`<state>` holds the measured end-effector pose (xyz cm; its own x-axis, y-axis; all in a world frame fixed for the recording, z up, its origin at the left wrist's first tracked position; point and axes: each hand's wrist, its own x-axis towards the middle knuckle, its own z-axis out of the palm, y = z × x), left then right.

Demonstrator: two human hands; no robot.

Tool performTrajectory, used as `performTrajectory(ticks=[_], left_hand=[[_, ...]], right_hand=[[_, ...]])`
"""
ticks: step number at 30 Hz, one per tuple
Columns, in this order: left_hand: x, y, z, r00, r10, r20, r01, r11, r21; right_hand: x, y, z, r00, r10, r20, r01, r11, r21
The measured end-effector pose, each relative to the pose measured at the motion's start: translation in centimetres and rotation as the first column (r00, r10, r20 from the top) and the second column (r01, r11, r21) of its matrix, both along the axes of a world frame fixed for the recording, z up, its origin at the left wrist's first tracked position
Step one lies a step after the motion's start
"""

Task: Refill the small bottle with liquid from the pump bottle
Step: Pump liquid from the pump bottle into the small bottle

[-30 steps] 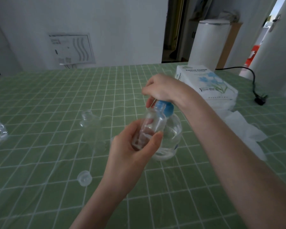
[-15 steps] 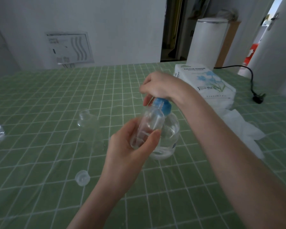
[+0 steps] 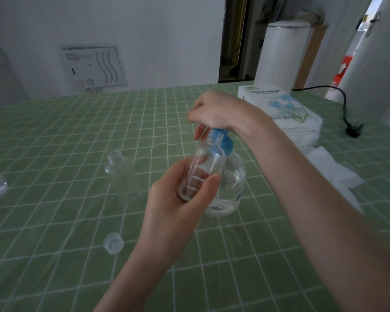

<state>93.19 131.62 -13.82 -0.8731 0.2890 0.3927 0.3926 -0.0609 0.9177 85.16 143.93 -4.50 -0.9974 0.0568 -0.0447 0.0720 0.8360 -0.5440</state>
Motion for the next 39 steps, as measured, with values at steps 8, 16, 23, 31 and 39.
performTrajectory(ticks=[8,16,23,31,39], left_hand=[[0.2,-0.2,-0.2,0.999,0.017,0.029,-0.016,1.000,-0.009],[0.1,-0.1,0.1,1.000,0.005,0.003,-0.005,1.000,0.003],[0.1,0.1,0.0,1.000,0.012,0.018,-0.012,1.000,0.009],[0.0,0.0,-0.2,0.999,0.016,0.036,-0.016,1.000,0.003],[-0.1,0.1,0.2,1.000,0.006,0.019,-0.007,1.000,0.018]], right_hand=[[0.1,0.0,-1.0,1.000,-0.013,0.023,0.014,0.999,-0.043],[0.1,0.1,0.3,0.997,-0.020,-0.081,0.019,1.000,-0.015],[0.1,0.0,-0.1,1.000,-0.015,-0.017,0.015,1.000,-0.013],[0.2,0.0,-0.7,1.000,-0.022,0.003,0.022,0.999,-0.023],[0.1,0.0,0.5,0.999,0.002,-0.040,-0.002,1.000,0.003]])
